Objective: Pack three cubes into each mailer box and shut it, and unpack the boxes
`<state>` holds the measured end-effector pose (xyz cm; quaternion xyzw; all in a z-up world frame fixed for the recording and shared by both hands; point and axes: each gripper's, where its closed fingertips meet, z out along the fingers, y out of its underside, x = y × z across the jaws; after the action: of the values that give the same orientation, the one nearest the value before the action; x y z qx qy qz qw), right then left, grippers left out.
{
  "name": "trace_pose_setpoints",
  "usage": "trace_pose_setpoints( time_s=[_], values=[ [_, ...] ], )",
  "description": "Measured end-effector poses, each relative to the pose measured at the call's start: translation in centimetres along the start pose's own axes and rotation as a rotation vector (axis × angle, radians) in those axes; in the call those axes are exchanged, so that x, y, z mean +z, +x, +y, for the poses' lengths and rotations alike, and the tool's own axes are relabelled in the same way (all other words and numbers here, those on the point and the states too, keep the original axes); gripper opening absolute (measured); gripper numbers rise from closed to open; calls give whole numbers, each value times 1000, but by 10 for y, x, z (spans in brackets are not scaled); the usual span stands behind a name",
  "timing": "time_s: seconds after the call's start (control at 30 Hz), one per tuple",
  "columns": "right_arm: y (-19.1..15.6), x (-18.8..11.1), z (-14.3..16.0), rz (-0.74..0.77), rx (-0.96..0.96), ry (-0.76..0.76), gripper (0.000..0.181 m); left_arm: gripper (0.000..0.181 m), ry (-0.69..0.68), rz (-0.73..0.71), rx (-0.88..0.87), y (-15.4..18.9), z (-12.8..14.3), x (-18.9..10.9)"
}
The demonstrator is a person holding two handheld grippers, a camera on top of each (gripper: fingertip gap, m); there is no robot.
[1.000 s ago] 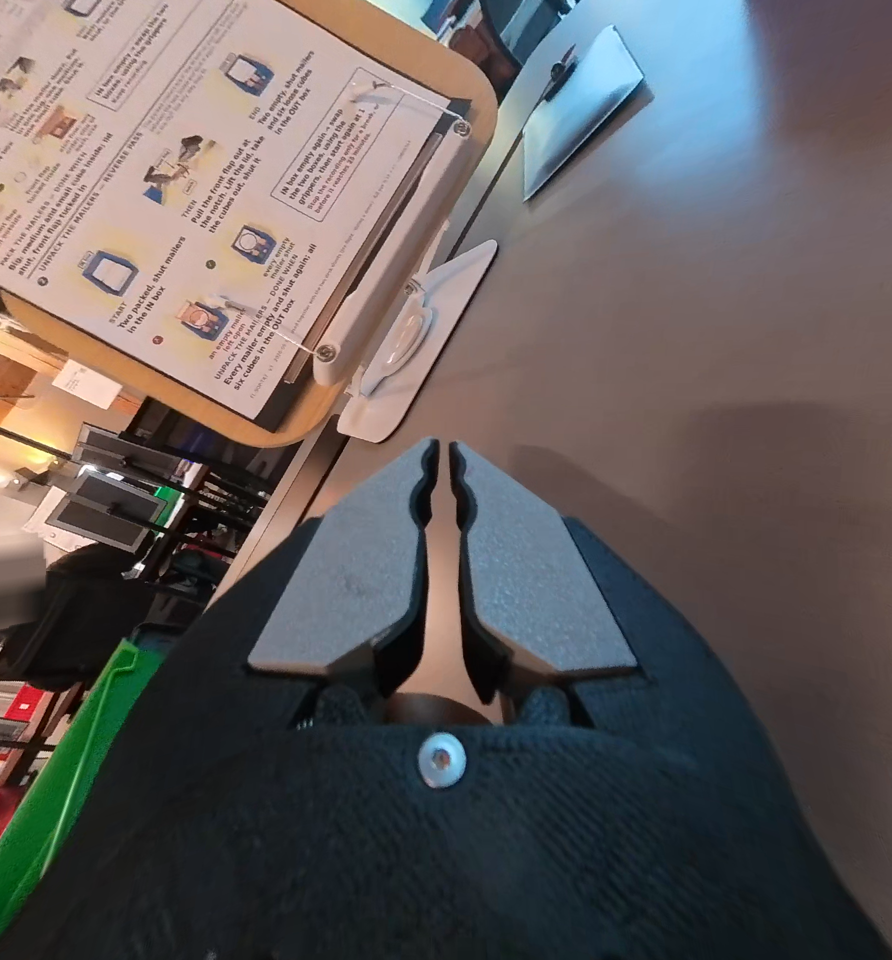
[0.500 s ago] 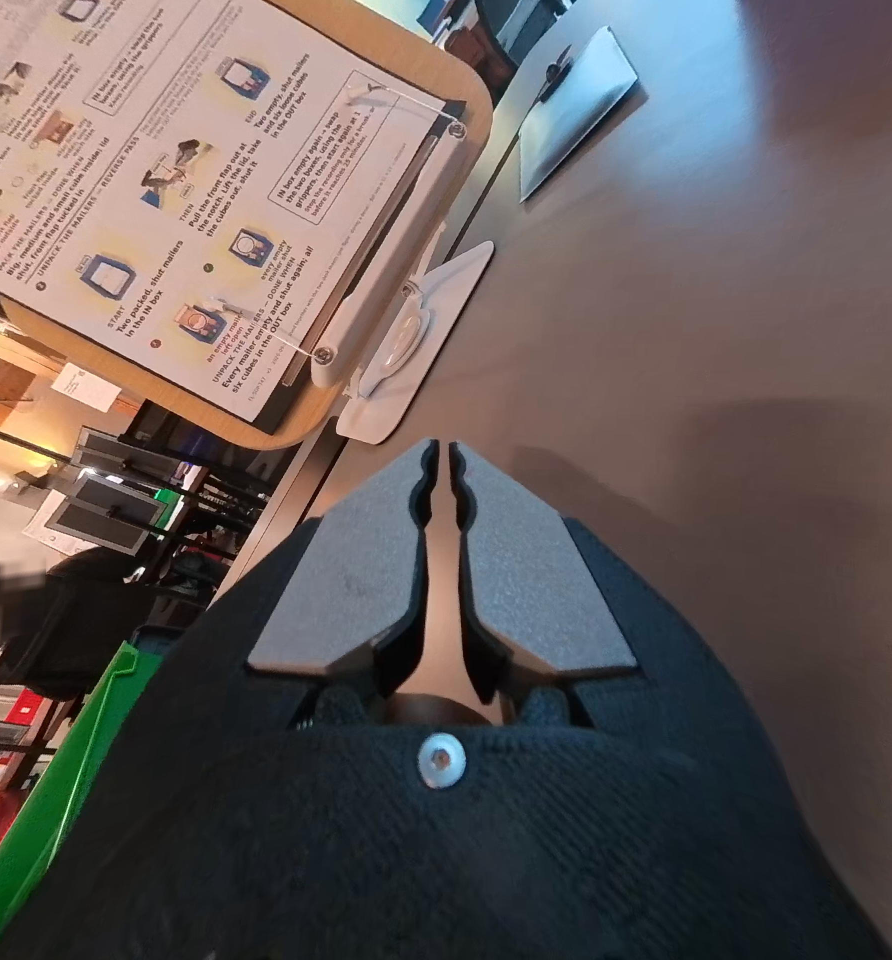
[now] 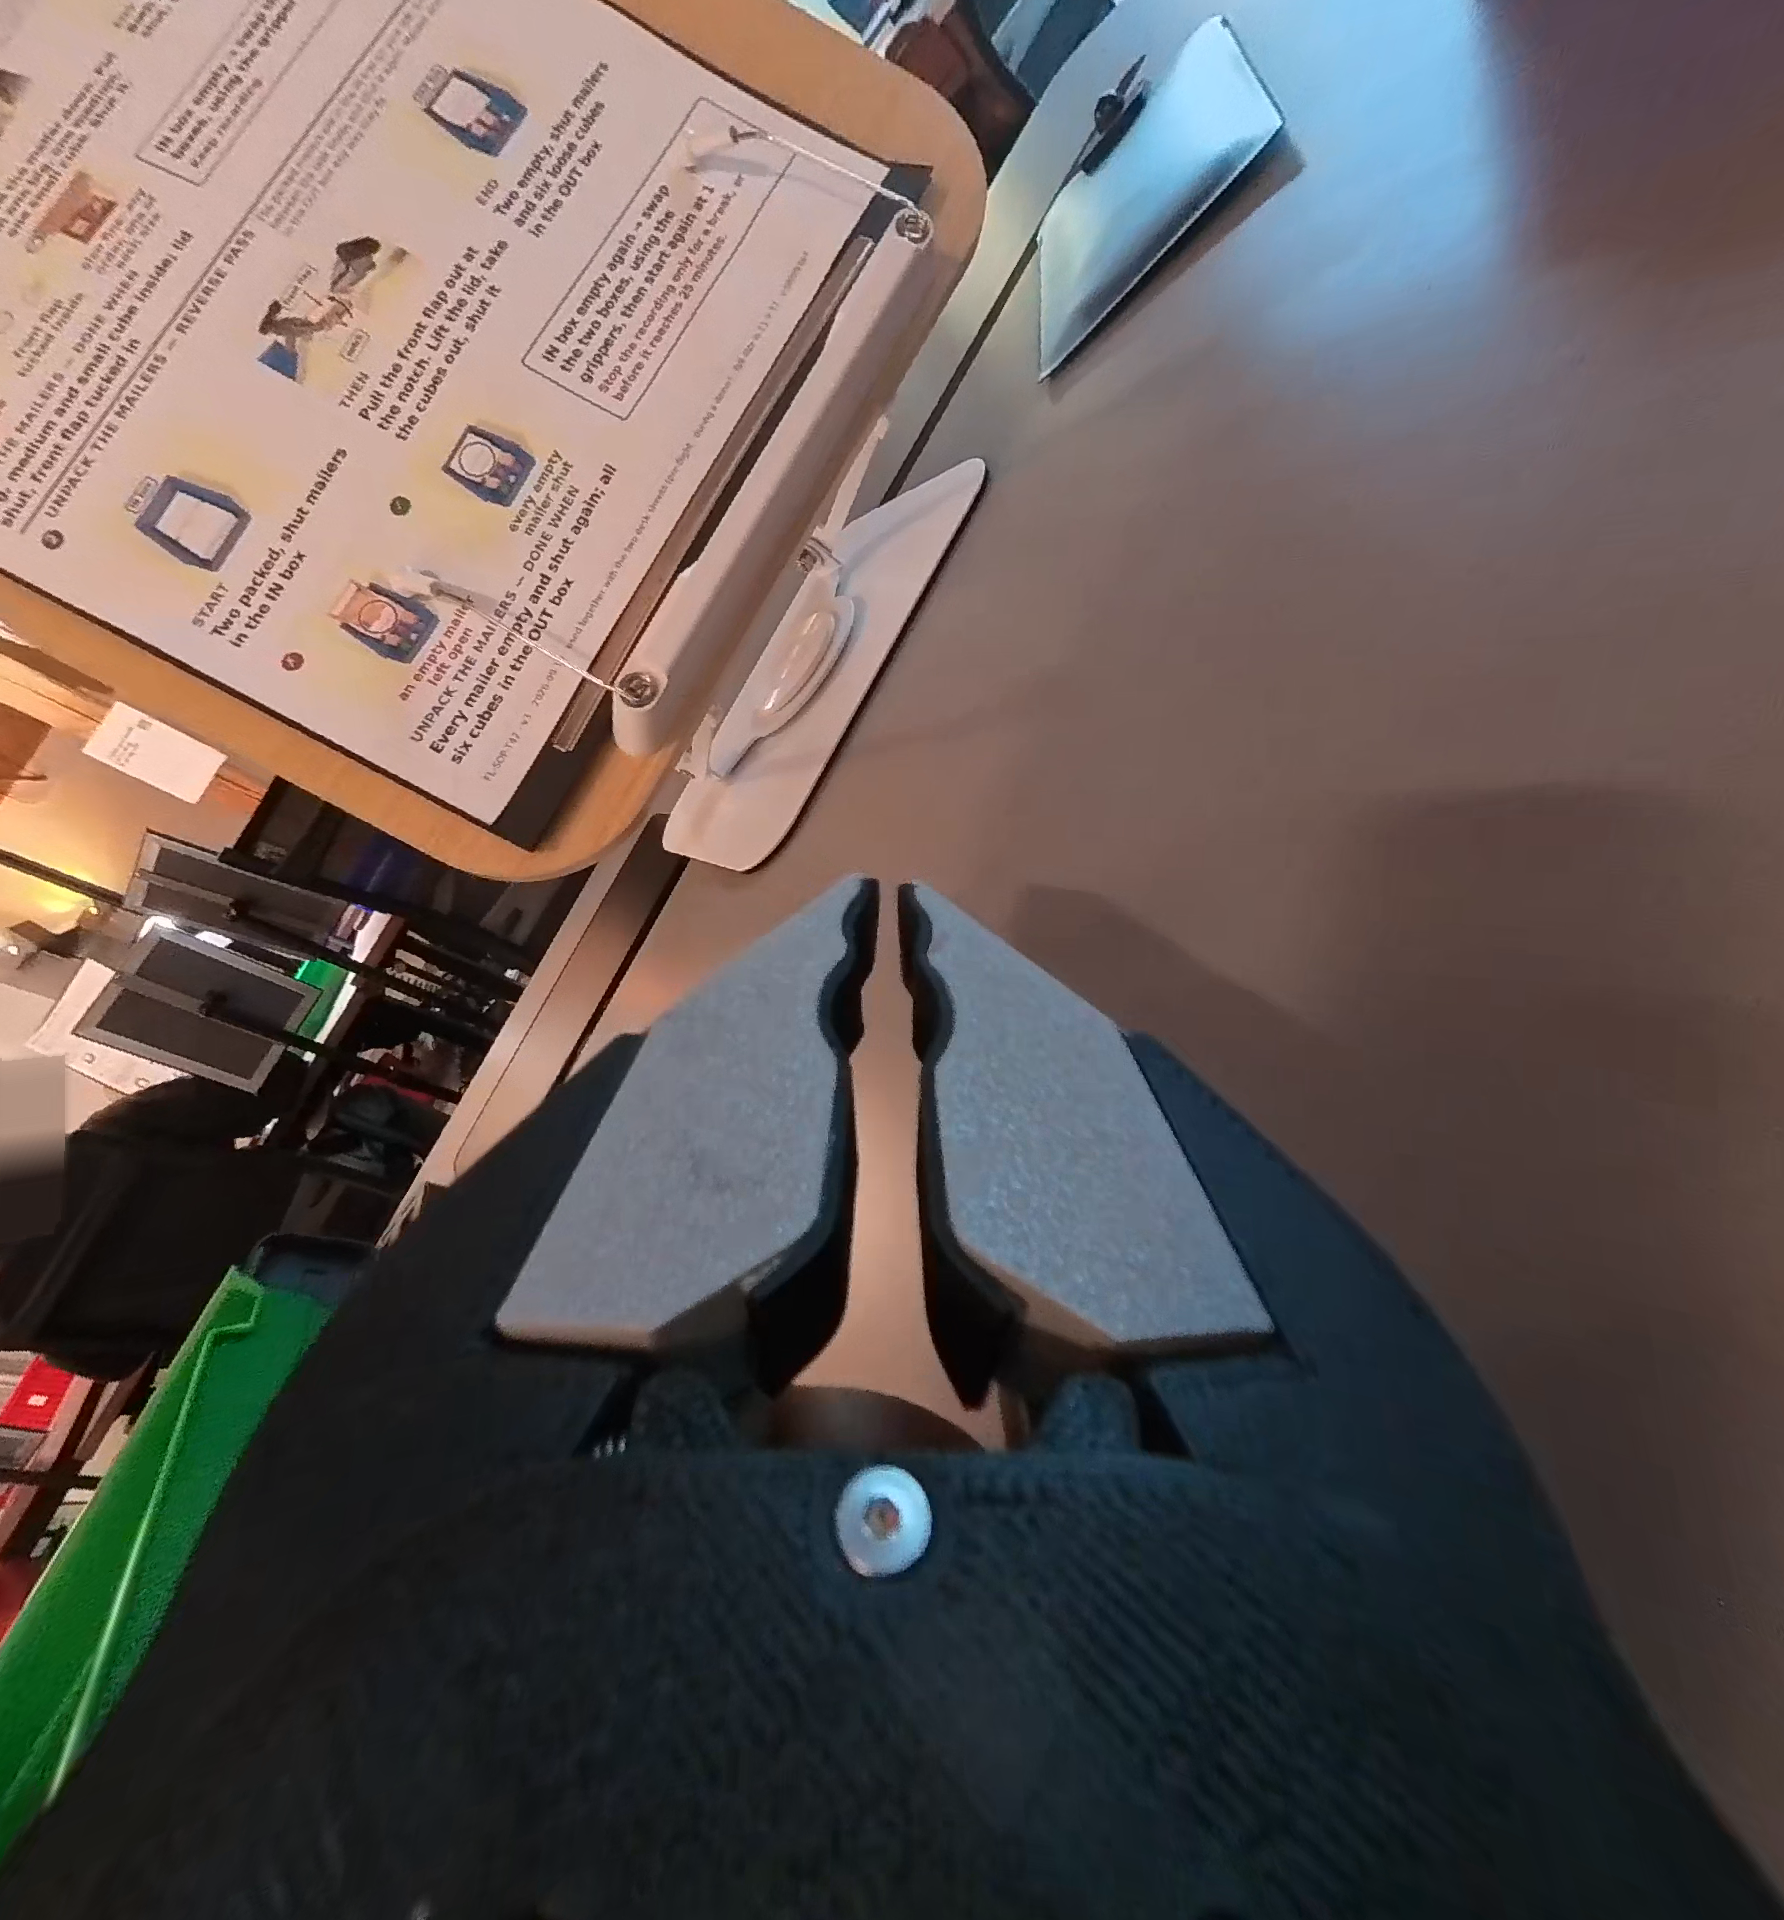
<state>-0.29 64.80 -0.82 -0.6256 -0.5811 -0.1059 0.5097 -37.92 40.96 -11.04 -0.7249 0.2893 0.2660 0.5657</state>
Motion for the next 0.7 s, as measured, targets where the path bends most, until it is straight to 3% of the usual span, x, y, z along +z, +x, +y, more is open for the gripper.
trace_pose_setpoints(
  time_s=[0.13,0.2,0.3,0.4,0.53,0.7],
  values=[
    [-36,-44,-112,-182,287,358,25,2,-15,-3,-32,-1,3,2],
    [-77,-52,-157,-342,369,462,44,2,-23,-8,-58,-3,5,2],
    [-151,-44,-209,-569,436,559,56,11,-34,-29,-107,-10,10,2],
    [-214,-2,-236,-654,455,513,60,26,-61,-51,-145,-17,16,3],
    [-265,62,-246,-663,443,429,59,26,-81,-55,-190,-23,22,2],
    [-294,86,-233,-702,365,335,57,21,-116,-52,-208,-26,30,5]
  ],
)
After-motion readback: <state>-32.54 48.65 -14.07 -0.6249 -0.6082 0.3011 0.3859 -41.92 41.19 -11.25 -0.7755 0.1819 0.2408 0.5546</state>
